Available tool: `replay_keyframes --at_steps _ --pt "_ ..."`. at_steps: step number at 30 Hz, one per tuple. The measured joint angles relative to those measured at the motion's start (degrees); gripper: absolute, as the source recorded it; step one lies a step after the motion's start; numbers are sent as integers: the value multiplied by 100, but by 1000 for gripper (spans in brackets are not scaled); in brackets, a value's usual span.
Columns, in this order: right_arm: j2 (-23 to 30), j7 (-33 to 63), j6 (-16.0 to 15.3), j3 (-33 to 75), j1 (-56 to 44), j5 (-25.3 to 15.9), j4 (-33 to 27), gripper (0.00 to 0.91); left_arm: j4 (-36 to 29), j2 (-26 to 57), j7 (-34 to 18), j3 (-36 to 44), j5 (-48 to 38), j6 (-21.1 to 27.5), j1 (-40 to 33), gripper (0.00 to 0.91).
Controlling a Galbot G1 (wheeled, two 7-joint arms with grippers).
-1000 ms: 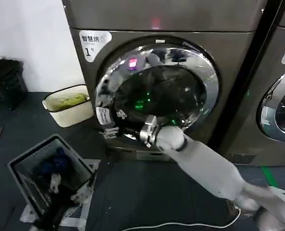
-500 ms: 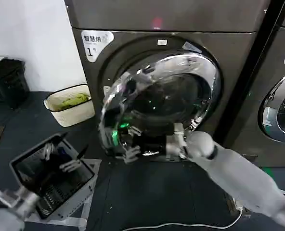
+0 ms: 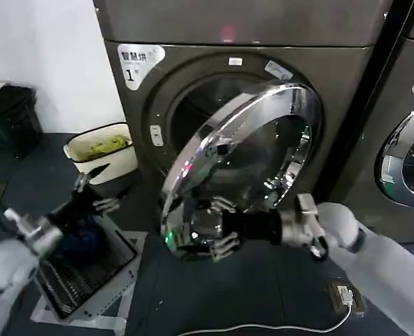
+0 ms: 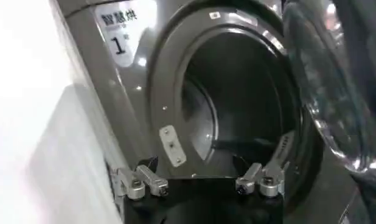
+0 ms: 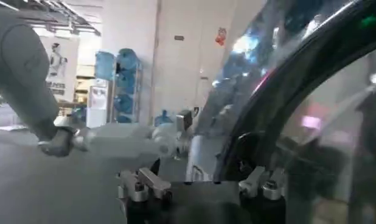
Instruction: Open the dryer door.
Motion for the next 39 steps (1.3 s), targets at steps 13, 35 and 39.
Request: replay_keyframes --at_steps 13,35,39 --pt "-190 874 487 4113 -4050 -201 725 907 350 -272 870 2107 459 -868 -1680 907" --pt "5179 4379 1613 9909 -6897 -3407 295 907 1299 -1674 856 4745 687 -1480 -3612 907" --pt "5408 4935 1471 10716 -6795 -3716 -327 907 1440 -1985 656 5057 850 -1480 -3812 907"
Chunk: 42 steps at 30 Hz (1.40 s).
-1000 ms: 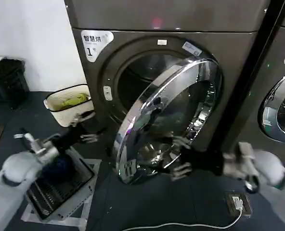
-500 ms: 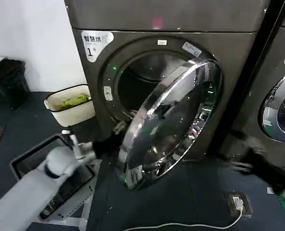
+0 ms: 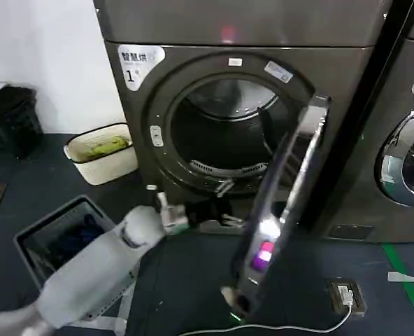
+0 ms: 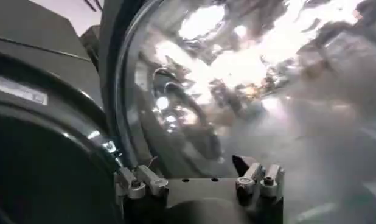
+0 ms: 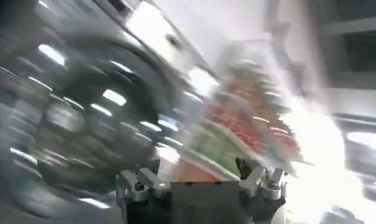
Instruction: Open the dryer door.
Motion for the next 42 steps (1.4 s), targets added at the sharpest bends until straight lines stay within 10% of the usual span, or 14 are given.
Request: replay_keyframes --at_steps 6,14,32,42 --pt "-87 516 -642 931 218 -68 -1021 907 366 -535 -267 541 166 18 -339 907" --pt "-255 859 -596 1669 159 -333 -1737 907 1003 -1408 -526 1083 296 -24 -760 907" --pt "-257 1131 -852 2055 134 -670 -1847 907 2277 -2996 -680 1237 440 20 -1114 907" --pt "-201 797 -964 1993 183 -196 -1629 907 2160 -3029 -818 1227 354 482 -990 907"
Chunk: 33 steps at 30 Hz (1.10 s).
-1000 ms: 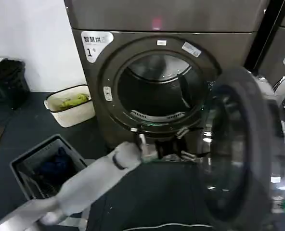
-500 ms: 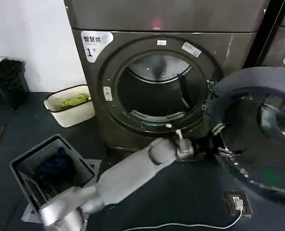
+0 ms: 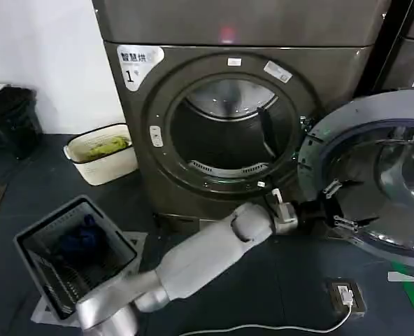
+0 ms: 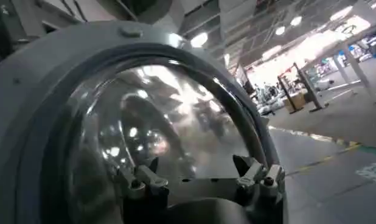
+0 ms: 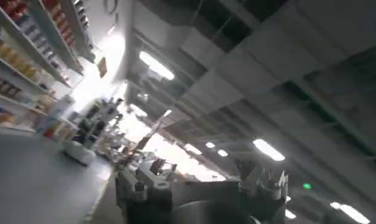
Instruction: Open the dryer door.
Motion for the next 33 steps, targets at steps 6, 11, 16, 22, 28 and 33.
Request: replay_keyframes --at_steps 6,11,16,22,28,33 --pt "-55 -39 -133 -122 36 312 181 907 -1526 948 -614 -144 -644 1780 394 907" --pt "-101 -55 -126 -321 180 297 314 907 -3250 2392 -1153 -389 -1196 2827 880 907" --pt "-242 -90 -132 -628 339 284 415 907 -4655 3832 -1366 -1079 -1831 3780 1569 907" --pt "-425 -158 -135 -972 477 161 470 907 -5651 5227 -1723 -2786 -2189 5134 2935 907" --pt "-521 -181 -135 -1436 679 62 637 907 -5889 6267 -2756 -4626 -3322 5766 4481 907" --pt "-616 -255 -130 -1794 831 65 718 907 -5760 6822 -4052 -5610 -5133 5763 5108 907"
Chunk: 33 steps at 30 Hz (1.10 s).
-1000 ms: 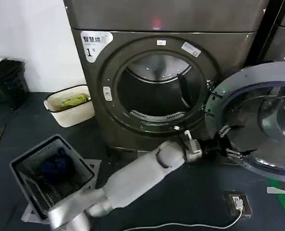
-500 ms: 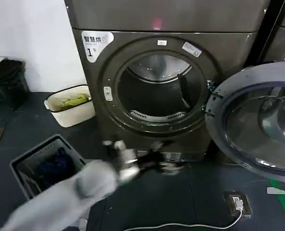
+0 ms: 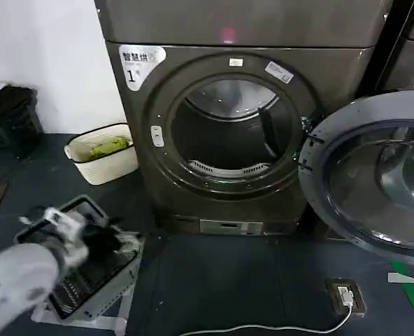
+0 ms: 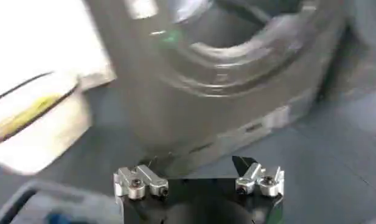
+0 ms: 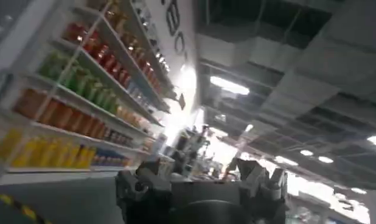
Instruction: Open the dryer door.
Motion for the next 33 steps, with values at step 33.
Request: replay_keyframes --at_steps 33 --pt "66 321 229 25 -138 216 -355 907 2436 974 -3658 -340 -6160 -9 -56 907"
